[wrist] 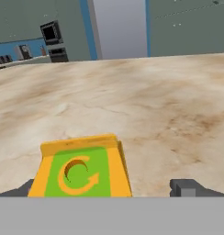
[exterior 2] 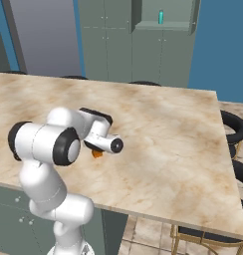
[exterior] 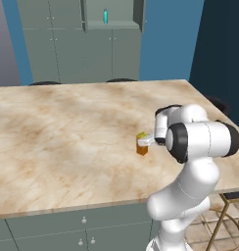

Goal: Pick the water bottle, boxed drink from the counter and place them in the open cabinet.

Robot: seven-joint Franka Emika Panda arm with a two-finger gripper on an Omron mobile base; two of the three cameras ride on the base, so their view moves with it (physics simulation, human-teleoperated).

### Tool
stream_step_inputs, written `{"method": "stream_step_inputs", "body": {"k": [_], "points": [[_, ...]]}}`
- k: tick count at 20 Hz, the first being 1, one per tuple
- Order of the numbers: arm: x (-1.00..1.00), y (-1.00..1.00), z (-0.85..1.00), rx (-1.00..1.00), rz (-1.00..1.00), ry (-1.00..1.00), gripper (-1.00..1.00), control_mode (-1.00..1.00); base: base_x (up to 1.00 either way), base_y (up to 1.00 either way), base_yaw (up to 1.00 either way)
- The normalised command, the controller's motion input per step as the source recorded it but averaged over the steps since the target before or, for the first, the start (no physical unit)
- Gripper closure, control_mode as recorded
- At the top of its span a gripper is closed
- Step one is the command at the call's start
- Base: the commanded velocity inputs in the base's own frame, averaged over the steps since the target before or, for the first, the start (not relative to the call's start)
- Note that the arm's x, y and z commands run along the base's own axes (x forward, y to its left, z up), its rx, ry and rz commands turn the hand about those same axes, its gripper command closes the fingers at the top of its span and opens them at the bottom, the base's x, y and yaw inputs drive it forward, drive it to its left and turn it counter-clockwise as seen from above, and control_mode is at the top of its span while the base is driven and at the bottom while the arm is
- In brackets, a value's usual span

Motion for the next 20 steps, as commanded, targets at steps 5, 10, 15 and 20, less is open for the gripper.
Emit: {"method": "stream_step_inputs", "body": {"k": [5,10,15,20], "points": [[0.20,0.02,-0.14,0.00,0.00,0.00,-1.00,-1.00,0.00,0.00,0.00],[0.00,0.11,-0.18,0.00,0.00,0.00,1.00,-1.00,0.00,0.00,0.00],[-0.05,0.06,-0.11,0.00,0.01,0.00,1.00,-1.00,0.00,0.00,0.00],[-0.21,0.00,0.02,0.00,0.01,0.01,1.00,-1.00,0.00,0.00,0.00]]}}
